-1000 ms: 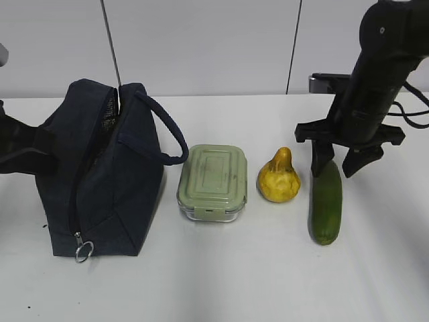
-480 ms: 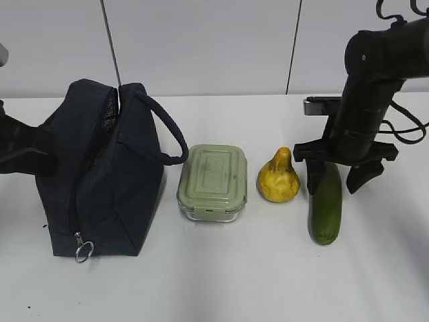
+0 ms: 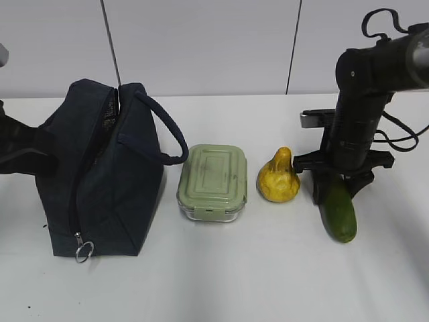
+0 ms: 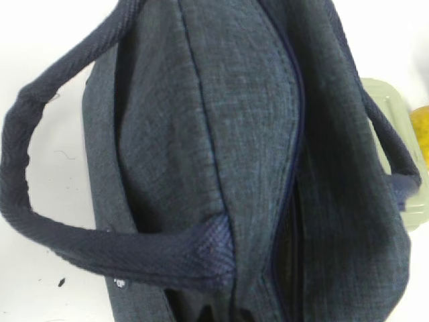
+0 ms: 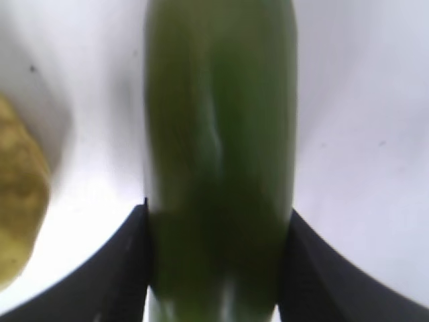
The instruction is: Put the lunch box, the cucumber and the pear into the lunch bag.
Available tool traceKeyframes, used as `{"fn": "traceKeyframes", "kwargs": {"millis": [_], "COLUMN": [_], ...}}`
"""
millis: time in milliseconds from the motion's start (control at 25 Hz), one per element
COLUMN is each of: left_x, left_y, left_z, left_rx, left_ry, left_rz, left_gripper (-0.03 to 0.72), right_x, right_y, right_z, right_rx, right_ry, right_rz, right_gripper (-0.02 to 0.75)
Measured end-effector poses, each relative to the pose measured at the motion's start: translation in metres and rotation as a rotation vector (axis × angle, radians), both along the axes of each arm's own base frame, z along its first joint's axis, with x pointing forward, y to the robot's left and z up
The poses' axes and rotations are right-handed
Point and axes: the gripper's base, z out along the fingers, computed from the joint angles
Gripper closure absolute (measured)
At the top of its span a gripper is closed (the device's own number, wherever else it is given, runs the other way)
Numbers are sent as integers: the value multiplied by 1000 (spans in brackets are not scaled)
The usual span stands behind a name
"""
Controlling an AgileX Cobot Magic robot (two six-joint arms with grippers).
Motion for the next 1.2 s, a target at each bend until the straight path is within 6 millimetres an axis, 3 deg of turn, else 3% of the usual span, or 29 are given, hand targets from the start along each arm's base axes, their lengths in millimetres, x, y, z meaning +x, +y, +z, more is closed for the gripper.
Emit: {"fn": "traceKeyframes", "kwargs": {"millis": [160,360,440,520,720,840,960,1200], "left_x": [0,0,0,0,0,0,0,0], "left_y": [0,0,0,0,0,0,0,0], "left_z": [0,0,0,0,0,0,0,0], "left_rx": [0,0,0,0,0,0,0,0], "left_ry": [0,0,0,0,0,0,0,1], "left_rz": [0,0,0,0,0,0,0,0], "left_gripper": [703,703,703,703,703,703,703,703], "right_x": [8,18,20,20,2,-9,-9,0], "right_y": [-3,-5,7,35,142,197,229,249], "right_z": [24,96,129,153,192,195,183,137], "right_rx": [-35,-44,52,187,557,714,769,740], "right_ry": [-83,-300,-390,-461,-619,-675,-691,-616], "right_rz": [27,62,112,196,451,526,563,582], "right_gripper": [373,373,373,373,376,376,376,377]}}
